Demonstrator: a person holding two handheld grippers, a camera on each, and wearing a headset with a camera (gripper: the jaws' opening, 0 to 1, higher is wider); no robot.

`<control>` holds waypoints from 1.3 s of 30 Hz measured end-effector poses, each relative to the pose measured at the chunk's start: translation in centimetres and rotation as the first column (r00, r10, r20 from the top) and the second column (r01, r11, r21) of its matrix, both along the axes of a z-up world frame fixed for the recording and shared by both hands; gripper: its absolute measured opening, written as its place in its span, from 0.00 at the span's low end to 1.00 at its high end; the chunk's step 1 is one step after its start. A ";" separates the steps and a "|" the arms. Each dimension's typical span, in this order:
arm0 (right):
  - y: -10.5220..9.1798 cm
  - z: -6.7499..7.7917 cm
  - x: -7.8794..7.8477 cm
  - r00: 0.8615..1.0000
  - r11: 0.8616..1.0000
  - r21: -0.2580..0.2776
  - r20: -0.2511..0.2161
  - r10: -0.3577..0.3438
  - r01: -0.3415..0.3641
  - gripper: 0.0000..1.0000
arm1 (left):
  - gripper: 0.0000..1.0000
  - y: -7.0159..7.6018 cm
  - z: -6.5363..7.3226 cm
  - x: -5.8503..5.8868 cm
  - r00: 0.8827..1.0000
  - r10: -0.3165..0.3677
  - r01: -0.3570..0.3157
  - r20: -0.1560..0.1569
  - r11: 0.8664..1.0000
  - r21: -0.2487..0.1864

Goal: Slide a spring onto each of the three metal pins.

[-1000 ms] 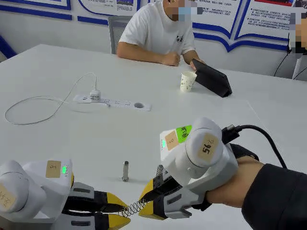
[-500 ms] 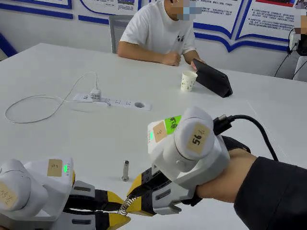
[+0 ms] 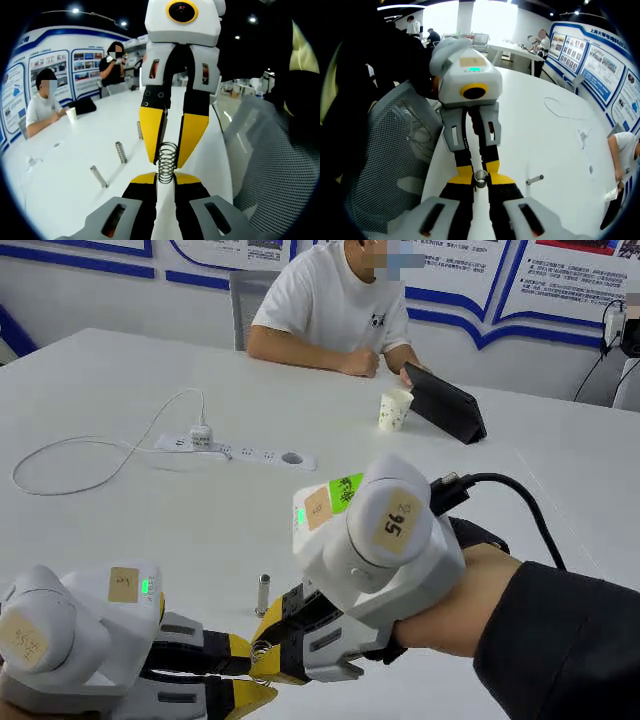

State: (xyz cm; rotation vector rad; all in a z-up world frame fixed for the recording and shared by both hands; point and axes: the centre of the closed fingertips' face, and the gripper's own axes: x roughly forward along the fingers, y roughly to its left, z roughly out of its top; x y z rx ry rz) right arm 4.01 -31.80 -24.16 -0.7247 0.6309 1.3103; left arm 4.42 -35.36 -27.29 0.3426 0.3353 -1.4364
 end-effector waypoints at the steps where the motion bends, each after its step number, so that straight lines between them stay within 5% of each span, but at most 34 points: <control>1: 0.0 0.1 0.0 1.000 1.000 0.003 0.000 -0.002 0.002 0.11 | 0.13 0.0 0.0 0.1 1.000 0.003 -0.003 -0.001 1.000 0.003; 23: -1.1 1.2 2.4 0.996 0.995 0.049 0.019 -0.083 0.082 0.11 | 0.31 2.3 0.5 2.0 0.993 0.117 -0.118 -0.016 0.993 -0.016; 39: -1.9 2.0 5.6 0.982 0.981 0.093 0.062 -0.178 0.172 0.11 | 0.43 3.6 0.8 2.9 0.980 0.195 -0.195 -0.029 0.980 -0.029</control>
